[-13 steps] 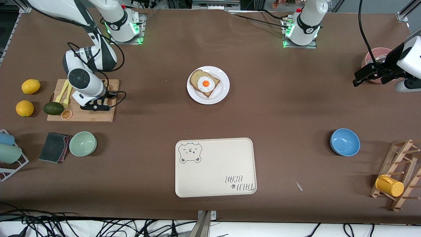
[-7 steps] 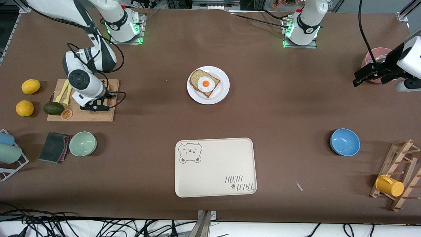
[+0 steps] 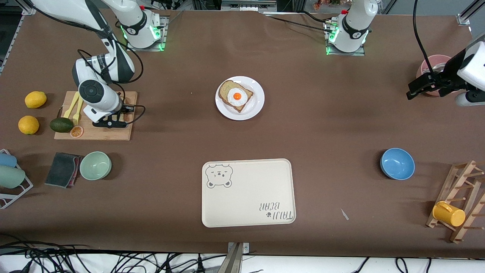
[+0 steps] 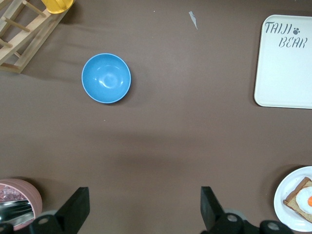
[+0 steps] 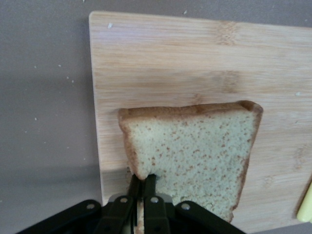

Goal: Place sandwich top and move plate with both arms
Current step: 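Lower the right gripper and pinch the bread slice edge, then lift the bread slice and carry it onto the egg toast, then open the right gripper and withdraw it toward the cutting board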

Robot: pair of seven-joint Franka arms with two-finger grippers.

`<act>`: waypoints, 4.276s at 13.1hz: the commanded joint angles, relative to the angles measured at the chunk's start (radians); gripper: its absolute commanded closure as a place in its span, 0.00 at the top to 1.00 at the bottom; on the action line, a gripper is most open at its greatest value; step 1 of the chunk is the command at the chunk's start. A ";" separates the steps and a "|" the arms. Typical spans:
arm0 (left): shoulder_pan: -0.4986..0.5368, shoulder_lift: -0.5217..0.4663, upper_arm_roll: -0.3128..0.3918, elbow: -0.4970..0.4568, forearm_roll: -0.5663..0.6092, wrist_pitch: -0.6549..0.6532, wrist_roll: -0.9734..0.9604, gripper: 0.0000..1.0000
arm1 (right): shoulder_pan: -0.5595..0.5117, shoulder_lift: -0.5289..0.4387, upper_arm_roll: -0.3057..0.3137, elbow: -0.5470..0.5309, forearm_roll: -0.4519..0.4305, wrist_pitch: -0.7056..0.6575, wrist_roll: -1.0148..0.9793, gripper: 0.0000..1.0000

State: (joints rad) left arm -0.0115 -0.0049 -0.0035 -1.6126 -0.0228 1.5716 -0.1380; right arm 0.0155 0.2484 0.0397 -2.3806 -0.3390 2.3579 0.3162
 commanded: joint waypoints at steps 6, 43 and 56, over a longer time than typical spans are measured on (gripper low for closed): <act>-0.001 0.006 0.002 0.027 -0.029 -0.021 -0.006 1.00 | 0.000 0.008 0.150 0.340 0.018 -0.500 0.047 0.00; -0.002 0.008 0.000 0.027 -0.029 -0.030 -0.006 1.00 | 0.222 0.246 0.323 0.925 0.176 -0.592 0.628 1.00; -0.004 0.008 -0.016 0.027 -0.031 -0.028 -0.012 1.00 | -0.064 -0.105 0.022 0.846 0.368 -0.821 -0.078 1.00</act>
State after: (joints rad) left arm -0.0146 -0.0045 -0.0156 -1.6111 -0.0228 1.5633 -0.1382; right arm -0.0346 0.2392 0.0704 -1.4359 0.0064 1.5364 0.3236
